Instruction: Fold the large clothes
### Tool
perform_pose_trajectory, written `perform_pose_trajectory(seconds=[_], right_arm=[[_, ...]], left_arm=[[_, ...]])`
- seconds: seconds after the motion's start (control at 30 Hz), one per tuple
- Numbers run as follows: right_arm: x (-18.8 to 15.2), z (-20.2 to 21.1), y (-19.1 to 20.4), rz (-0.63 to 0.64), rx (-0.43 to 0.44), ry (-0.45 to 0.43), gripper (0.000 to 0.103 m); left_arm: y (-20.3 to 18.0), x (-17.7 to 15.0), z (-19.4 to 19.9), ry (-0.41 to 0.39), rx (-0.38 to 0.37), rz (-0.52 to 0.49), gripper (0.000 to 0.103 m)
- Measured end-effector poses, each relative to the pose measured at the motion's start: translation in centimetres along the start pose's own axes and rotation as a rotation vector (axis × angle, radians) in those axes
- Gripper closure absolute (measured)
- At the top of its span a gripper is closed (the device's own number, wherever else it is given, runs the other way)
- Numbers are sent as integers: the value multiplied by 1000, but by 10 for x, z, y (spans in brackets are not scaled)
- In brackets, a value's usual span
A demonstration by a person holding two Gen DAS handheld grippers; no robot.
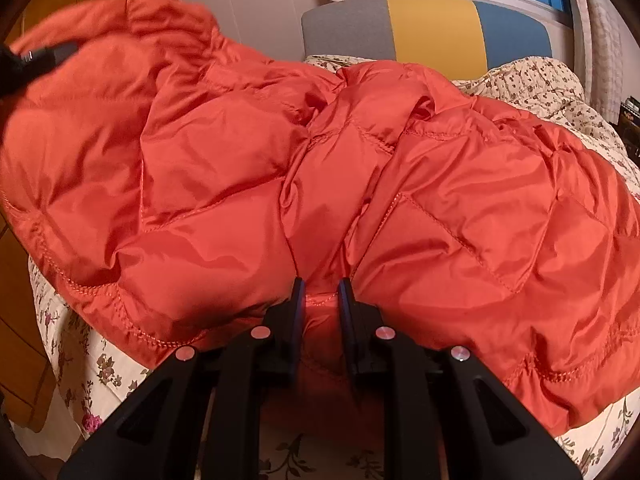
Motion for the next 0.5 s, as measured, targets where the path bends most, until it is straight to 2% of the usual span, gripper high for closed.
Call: perform_pose_trajectory(seconds=[0.17, 0.27, 0.33, 0.4, 0.5], right_arm=[[1, 0, -4, -24, 21, 4, 87], [3, 6, -12, -70, 69, 8, 86], [5, 15, -16, -99, 95, 1, 80], [7, 33, -23, -111, 98, -43, 68], [7, 64, -40, -140, 61, -107, 67]], left_arm=[[-32, -3, 1, -3, -23, -114, 77], [-44, -5, 0, -11, -16, -161, 77], [-50, -5, -3, -10, 1, -182, 77], [-55, -4, -5, -8, 15, -195, 77], [-63, -5, -7, -5, 30, -214, 77]])
Point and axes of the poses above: each gripper's, at about its wrist camera, not at the fingertips, and z roughly against the way its jaws point, y to its left, x to its top, the point moved 2 cm from there along -z, roughly the way its jaws point, and after that the axes turned 3 degrees about x, right-handed, at the moved point
